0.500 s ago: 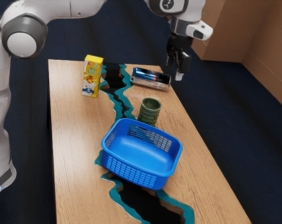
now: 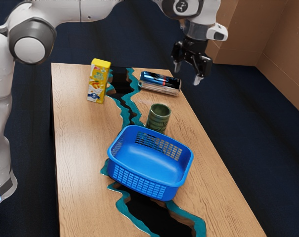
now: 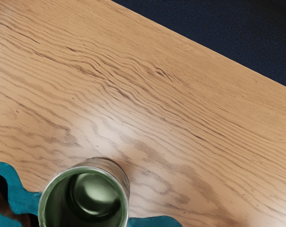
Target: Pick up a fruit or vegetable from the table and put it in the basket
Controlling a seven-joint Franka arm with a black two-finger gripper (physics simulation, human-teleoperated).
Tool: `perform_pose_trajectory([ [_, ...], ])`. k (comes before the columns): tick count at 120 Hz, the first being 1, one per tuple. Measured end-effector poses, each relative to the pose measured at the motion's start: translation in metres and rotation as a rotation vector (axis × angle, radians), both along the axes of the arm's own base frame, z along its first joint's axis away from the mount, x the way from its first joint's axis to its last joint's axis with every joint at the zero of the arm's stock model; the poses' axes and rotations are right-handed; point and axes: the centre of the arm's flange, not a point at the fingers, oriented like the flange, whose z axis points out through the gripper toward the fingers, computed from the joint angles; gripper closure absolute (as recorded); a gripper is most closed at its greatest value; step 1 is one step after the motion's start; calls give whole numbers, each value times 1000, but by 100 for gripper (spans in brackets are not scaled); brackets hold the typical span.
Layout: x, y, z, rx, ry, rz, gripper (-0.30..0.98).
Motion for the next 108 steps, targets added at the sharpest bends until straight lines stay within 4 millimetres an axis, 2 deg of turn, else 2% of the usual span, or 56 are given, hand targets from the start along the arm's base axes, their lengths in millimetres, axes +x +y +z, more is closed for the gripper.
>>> perform_pose_trajectory([
  [11, 8, -3, -12, -12, 14, 148, 0],
  [27, 9, -30, -21, -30, 30, 296, 0],
  [33, -15, -36, -32, -41, 59, 341, 0],
  [40, -54, -39, -58, -49, 100, 388, 0],
  [48, -87, -45, -78, -55, 108, 437, 0],
  [64, -115, -42, -108, -63, 100, 550, 0],
  [78, -127, -33, -114, -69, 65, 636, 0],
  [108, -122, -22, -124, -53, 22, 760, 0],
])
